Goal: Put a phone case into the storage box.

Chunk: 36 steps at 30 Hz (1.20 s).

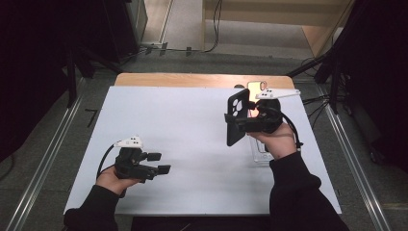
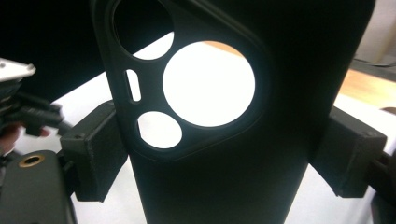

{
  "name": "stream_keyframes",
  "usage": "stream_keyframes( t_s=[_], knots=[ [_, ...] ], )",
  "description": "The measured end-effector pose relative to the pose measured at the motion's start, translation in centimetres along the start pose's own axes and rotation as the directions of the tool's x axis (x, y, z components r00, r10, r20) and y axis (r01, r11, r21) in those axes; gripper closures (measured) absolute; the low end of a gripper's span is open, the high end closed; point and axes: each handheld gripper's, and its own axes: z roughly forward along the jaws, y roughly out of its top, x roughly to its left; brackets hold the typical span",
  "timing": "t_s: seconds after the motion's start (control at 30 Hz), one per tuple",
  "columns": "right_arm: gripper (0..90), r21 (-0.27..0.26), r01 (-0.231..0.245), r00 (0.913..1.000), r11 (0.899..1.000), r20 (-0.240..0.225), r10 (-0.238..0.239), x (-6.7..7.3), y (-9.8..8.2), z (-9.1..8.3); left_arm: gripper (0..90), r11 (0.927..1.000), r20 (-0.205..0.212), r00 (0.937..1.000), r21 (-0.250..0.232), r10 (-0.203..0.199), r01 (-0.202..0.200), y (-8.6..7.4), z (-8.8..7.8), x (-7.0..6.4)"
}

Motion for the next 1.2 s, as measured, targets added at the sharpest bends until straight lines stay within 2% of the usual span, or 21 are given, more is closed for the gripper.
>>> stream_keyframes(
  t_s=[0.1,0.23,0.43,0.6,0.83,0.97,1.03,1.2],
  knots=[
    [12.4,-0.028,-0.021,0.9979,0.999,0.061,0.023,-1.0,0.3,-0.9,29.4,0.9999,-0.006,0.9999,-0.004,-0.011,0.011,-0.2,-0.1,0.0],
    [12.4,-0.071,-0.049,0.9900,0.996,0.129,0.058,-2.6,0.5,-2.1,29.4,0.9999,-0.011,0.9998,-0.004,-0.015,0.015,-0.5,-0.3,0.1],
    [12.5,-0.102,-0.070,0.9701,0.992,0.225,0.092,-4.5,0.3,-2.6,29.5,0.9987,-0.024,0.9992,-0.043,-0.030,0.029,-0.6,-1.0,0.1],
    [12.4,-0.116,-0.099,0.9508,0.988,0.282,0.128,-6.3,-0.1,-2.5,29.5,0.9987,-0.031,0.9989,-0.039,-0.035,0.033,-0.9,-1.1,0.1],
    [12.4,-0.113,-0.126,0.9231,0.986,0.351,0.158,-8.2,-0.5,-1.6,29.5,0.9980,-0.039,0.9986,-0.053,-0.036,0.033,-1.1,-1.4,-0.1],
    [12.4,-0.119,-0.151,0.9087,0.981,0.374,0.186,-9.7,-0.9,-0.7,29.5,0.9980,-0.044,0.9984,-0.053,-0.036,0.034,-1.1,-1.6,0.0],
    [12.4,-0.115,-0.161,0.8948,0.980,0.402,0.194,-10.3,-1.1,-0.1,29.5,0.9977,-0.044,0.9982,-0.057,-0.040,0.038,-1.1,-1.6,0.0],
    [12.4,-0.083,-0.178,0.8853,0.981,0.422,0.196,-11.5,-1.7,1.5,29.5,0.9978,-0.046,0.9982,-0.056,-0.037,0.035,-1.2,-1.6,0.1]
  ],
)
